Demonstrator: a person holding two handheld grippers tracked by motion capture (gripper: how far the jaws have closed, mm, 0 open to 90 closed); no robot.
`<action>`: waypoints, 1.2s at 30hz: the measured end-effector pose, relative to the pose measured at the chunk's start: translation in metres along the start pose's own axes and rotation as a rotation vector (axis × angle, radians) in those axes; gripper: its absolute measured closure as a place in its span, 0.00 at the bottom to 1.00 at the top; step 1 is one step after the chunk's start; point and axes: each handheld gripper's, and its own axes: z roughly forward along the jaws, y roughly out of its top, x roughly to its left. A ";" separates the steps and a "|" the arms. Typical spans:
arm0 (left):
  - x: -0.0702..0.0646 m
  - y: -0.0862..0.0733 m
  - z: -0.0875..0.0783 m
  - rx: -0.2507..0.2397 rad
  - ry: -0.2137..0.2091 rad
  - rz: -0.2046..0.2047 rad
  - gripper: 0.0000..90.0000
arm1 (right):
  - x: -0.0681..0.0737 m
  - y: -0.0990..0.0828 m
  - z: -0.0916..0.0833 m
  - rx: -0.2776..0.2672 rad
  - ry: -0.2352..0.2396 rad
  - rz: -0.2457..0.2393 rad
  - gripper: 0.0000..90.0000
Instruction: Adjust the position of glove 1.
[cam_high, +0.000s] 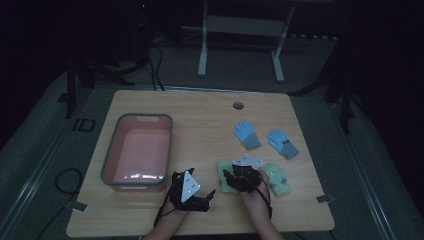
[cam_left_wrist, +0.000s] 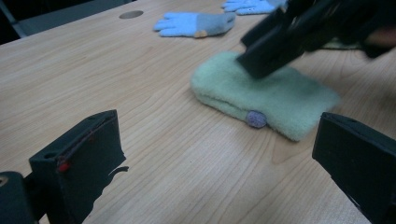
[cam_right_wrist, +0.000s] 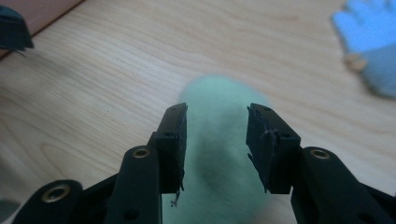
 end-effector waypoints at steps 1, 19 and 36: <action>0.000 0.000 0.000 -0.001 0.001 -0.001 0.02 | -0.003 0.002 -0.004 -0.009 -0.001 -0.010 0.65; 0.001 0.000 0.000 -0.002 -0.001 -0.007 0.02 | -0.089 -0.021 -0.061 -0.031 -0.005 -0.073 0.72; 0.001 0.000 0.000 -0.001 0.005 -0.011 0.02 | -0.124 -0.080 -0.054 0.028 0.018 -0.026 0.63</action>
